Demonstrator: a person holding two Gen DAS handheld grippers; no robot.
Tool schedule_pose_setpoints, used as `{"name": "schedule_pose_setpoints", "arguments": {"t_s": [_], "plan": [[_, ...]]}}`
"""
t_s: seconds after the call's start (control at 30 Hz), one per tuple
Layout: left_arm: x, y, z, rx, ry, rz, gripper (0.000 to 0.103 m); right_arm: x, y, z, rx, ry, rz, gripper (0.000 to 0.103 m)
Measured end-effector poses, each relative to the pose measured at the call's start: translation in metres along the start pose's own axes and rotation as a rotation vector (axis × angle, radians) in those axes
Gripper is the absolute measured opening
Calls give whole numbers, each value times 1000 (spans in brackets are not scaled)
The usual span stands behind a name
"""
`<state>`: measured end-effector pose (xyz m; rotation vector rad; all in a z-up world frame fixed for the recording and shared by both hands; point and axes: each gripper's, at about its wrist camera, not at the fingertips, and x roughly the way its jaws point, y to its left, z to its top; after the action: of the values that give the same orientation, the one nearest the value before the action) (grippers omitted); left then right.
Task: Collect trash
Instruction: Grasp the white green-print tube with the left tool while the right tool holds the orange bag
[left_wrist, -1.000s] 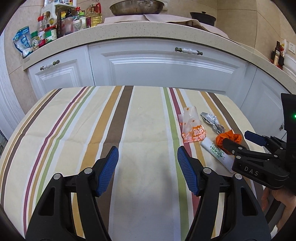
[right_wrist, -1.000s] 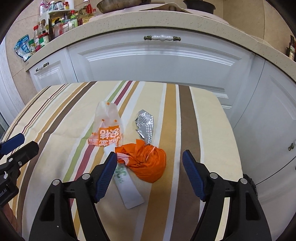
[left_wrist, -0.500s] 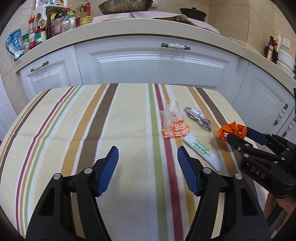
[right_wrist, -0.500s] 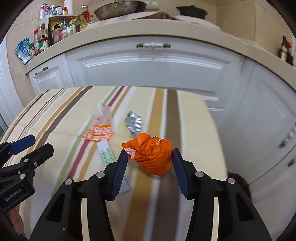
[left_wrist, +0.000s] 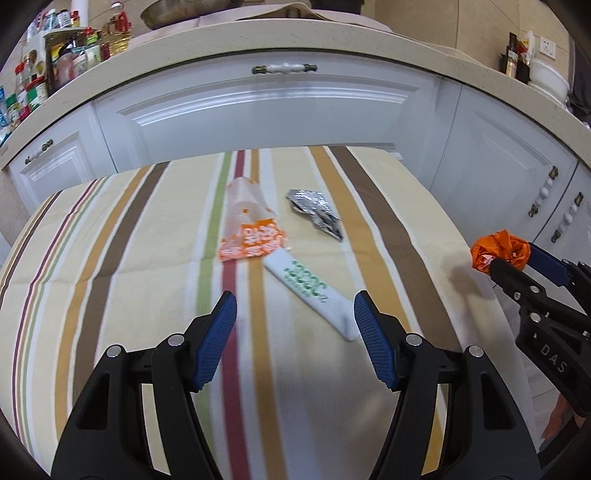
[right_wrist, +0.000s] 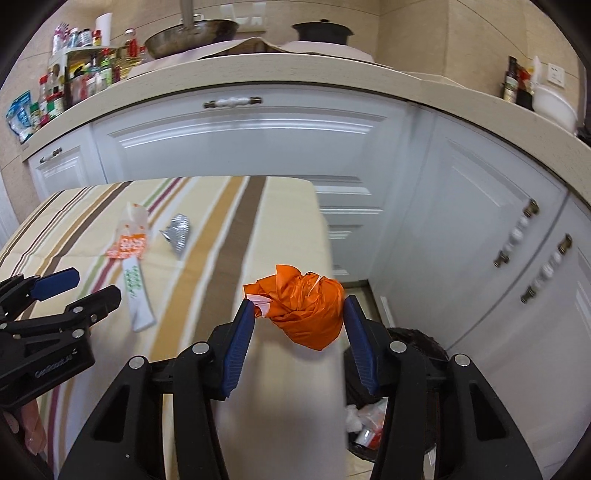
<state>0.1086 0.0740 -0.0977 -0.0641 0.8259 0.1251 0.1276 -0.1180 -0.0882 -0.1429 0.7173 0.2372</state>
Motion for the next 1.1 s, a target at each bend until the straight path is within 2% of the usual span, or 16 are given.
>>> {"name": "schedule_pose_setpoints", "arguments": {"t_s": [0.2,0.37,0.47,0.53,0.7,0.83,1.0,1.07,1.1], "plan": [[18,-19,2,15,42,13,64,-1,-24,-11,47,-5,1,50],[32,-21,-2,15,89,1,64,0,-34,-14,69,-7,12,50],[29,-13,-7,12,80,-7,61,-1,-35,-14,72,-13,21,50],[26,-7,-10,19,78,6,57,-2,-36,-15,75,-16,26,50],[17,13,-17,-4,91,36,54,0,-37,-17,85,-16,36,50],[17,21,-16,-32,97,27,54,1,-37,-17,84,-15,40,50],[23,14,-9,-18,71,32,54,1,-36,-17,82,-15,38,50],[26,13,-9,-6,75,26,46,0,-36,-17,81,-16,38,50],[26,13,-9,-8,69,11,38,0,-36,-17,80,-17,37,50]]}}
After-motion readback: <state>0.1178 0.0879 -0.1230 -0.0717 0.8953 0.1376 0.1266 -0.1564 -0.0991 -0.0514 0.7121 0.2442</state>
